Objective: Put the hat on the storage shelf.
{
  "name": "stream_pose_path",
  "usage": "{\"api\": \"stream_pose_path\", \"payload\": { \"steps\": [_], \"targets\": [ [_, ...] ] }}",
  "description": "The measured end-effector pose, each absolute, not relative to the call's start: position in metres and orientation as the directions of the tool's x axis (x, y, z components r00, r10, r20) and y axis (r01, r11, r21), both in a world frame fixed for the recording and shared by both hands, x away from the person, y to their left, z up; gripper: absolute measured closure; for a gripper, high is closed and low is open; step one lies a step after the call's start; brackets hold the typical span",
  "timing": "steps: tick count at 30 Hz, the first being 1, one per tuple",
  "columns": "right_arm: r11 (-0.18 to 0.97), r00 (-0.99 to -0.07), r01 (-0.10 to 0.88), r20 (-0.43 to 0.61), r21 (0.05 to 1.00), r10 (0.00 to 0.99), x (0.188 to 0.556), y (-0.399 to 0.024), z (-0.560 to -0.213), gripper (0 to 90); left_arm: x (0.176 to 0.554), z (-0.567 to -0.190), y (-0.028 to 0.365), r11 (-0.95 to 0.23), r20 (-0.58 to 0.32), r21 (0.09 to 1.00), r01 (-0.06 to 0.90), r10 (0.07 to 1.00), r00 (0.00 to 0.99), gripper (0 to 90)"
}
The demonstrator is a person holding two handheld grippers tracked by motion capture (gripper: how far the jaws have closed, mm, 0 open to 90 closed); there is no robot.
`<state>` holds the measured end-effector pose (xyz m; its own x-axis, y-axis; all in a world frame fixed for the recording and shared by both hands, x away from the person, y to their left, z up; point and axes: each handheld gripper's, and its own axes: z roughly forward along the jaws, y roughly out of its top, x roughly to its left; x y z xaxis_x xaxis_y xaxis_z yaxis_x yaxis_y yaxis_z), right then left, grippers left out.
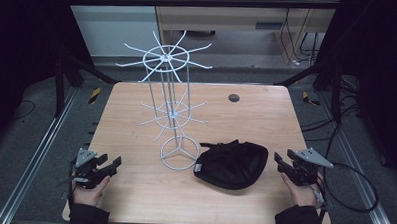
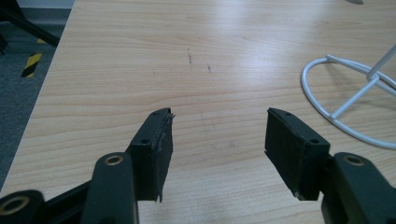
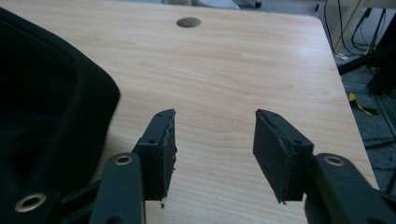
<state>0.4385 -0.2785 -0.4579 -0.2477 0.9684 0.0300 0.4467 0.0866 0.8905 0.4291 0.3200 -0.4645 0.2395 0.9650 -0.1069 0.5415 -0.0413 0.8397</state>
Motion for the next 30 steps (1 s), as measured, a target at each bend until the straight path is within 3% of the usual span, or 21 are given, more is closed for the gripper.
{"api": "stream_pose_path", "payload": {
  "steps": [10, 19, 24, 30],
  "targets": [
    [0.066, -0.306, 0.388, 0.061, 0.919, 0.95, 0.43, -0.279, -0.433, 56.0, 0.423, -0.46, 0.313, -0.054, -0.094, 0.848, 0.528, 0.964, 0.249, 48.5],
    [0.06, -0.363, 0.359, 0.08, 0.931, 0.928, 0.425, -0.273, -0.413, 55.0, 0.423, -0.459, 0.309, -0.073, -0.07, 0.848, 0.525, 0.966, 0.248, 50.7],
    [0.109, -0.43, 0.39, 0.076, 0.914, 0.9, 0.429, -0.259, -0.414, 49.9, 0.424, -0.46, 0.307, -0.082, -0.066, 0.843, 0.531, 0.965, 0.254, 50.8],
    [0.158, -0.449, 0.446, 0.067, 0.881, 0.891, 0.441, -0.249, -0.43, 50.9, 0.424, -0.46, 0.305, -0.094, -0.058, 0.841, 0.533, 0.963, 0.263, 50.5]
  ]
}}
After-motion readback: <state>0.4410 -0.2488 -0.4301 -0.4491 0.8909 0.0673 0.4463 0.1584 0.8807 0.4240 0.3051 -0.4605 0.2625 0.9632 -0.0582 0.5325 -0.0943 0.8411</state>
